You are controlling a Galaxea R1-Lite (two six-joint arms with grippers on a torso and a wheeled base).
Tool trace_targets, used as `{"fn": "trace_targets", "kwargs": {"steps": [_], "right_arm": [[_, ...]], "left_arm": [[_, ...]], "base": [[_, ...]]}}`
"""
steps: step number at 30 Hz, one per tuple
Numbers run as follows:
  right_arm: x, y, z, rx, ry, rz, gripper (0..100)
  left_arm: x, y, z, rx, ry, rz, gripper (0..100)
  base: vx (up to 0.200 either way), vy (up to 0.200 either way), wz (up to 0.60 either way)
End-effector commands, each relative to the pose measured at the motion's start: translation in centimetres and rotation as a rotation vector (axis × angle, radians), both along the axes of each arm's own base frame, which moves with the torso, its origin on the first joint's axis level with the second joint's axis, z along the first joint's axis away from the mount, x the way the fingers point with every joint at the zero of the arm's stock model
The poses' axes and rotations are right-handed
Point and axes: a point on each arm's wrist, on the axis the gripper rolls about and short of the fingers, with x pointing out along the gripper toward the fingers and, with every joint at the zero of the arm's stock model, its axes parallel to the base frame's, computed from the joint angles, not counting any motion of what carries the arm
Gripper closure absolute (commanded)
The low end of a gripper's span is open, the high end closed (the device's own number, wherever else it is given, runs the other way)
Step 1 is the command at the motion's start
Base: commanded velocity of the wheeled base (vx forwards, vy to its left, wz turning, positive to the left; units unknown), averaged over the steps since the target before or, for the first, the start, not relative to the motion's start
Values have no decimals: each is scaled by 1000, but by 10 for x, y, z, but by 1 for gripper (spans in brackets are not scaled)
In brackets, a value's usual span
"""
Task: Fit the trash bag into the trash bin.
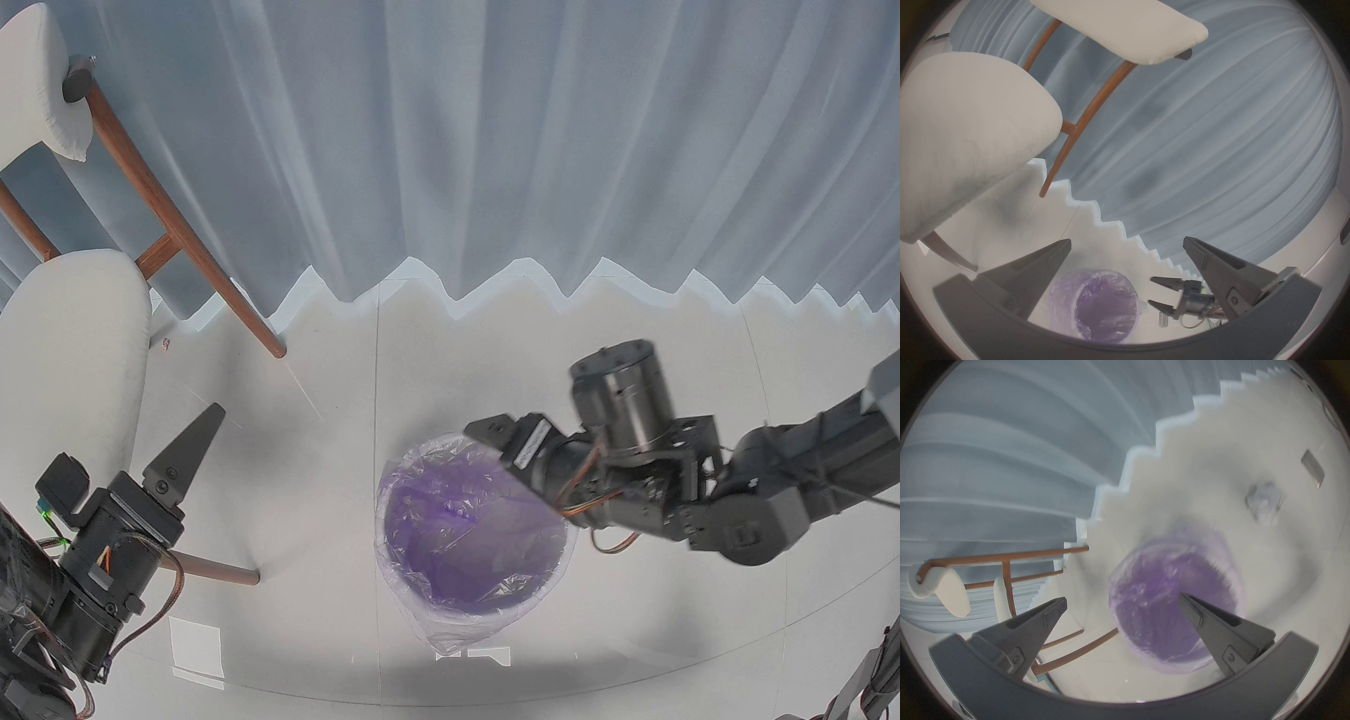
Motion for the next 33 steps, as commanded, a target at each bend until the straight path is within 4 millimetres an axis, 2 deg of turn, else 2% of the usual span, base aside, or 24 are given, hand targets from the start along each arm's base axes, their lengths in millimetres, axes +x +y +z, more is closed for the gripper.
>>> {"fn": "trace_targets", "kwargs": {"steps": [1, 3, 4, 5, 10, 13, 16, 21, 24, 33], "right_arm": [[-26, -68, 45, -43, -141, -68, 0], [-32, -80, 40, -79, -141, -95, 0], [-38, -99, 35, -107, -147, -130, 0], [-41, -109, 35, -114, -160, -147, 0], [-56, -148, 47, -159, -278, -204, 0], [-67, -158, 60, -195, -353, -180, 0], [-73, -161, 63, -241, -391, -156, 0], [-80, -173, 49, -316, -377, -166, 0], [-92, -192, 44, -379, -394, -204, 0], [-126, -217, 28, -466, -434, -241, 0]], "left_arm": [[-9, 13, 7, -26, -45, 63, 0], [-8, 14, 7, -22, -41, 78, 0], [-8, 14, 6, -19, -39, 84, 0], [-8, 14, 6, -16, -37, 84, 0], [-9, 16, 8, -25, -46, 88, 0], [-7, 20, 8, -27, -43, 117, 0], [-5, 23, 7, -29, -42, 147, 0], [-5, 24, 8, -23, -44, 159, 0], [-5, 25, 8, -22, -47, 165, 0], [-5, 22, 3, 30, -8, 152, 0]], "base": [[0, 0, 0], [0, 0, 0], [0, 0, 0], [0, 0, 0], [0, 0, 0], [0, 0, 0], [0, 0, 0], [0, 0, 0], [0, 0, 0], [0, 0, 0]]}}
